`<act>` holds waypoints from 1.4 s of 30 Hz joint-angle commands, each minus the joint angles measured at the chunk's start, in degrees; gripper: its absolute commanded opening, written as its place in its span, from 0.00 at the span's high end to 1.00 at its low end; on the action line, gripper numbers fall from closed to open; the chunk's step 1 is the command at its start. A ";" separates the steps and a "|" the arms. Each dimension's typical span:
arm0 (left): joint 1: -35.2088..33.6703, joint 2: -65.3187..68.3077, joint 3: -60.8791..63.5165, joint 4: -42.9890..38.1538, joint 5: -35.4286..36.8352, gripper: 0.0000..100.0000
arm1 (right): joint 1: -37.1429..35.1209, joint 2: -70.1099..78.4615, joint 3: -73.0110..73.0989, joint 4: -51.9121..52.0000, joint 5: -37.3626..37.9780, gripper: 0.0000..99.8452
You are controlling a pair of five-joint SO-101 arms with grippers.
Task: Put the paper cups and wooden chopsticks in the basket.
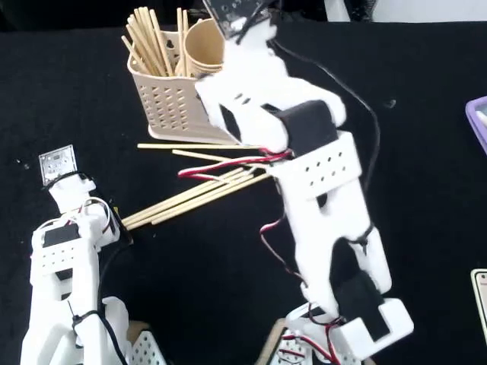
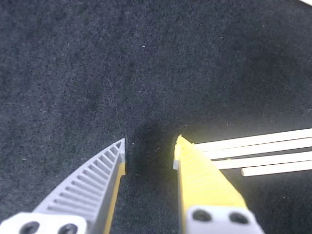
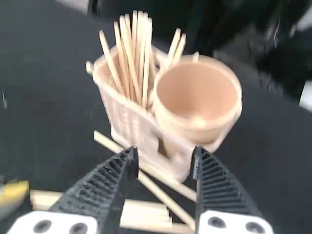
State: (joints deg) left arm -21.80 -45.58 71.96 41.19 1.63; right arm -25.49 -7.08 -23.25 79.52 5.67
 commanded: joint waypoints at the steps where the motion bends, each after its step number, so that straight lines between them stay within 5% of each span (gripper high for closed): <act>1: -0.13 -1.32 -0.31 -0.70 0.09 0.83 | 2.81 -3.12 1.98 4.57 -0.35 0.81; 10: -0.13 -1.41 -0.31 -0.70 0.09 0.83 | 10.73 -10.86 28.00 -4.92 -2.46 0.81; 17: -0.13 -1.32 -0.31 -0.70 0.18 0.83 | 14.33 -18.59 64.31 -41.05 -16.53 0.81; 24: -0.13 -1.05 -0.31 -0.70 0.26 0.83 | 14.07 -10.95 76.97 -73.23 -27.52 0.81; 35: -0.13 -0.97 -0.31 -0.70 0.26 0.83 | 15.03 17.36 59.82 -75.34 -27.78 0.81; 42: -0.13 -1.14 -0.31 -0.70 0.35 0.83 | 16.09 21.49 55.96 -71.91 -27.69 0.81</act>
State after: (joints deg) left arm -21.80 -45.58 71.96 41.19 1.63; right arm -10.46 14.81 36.26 5.49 -21.93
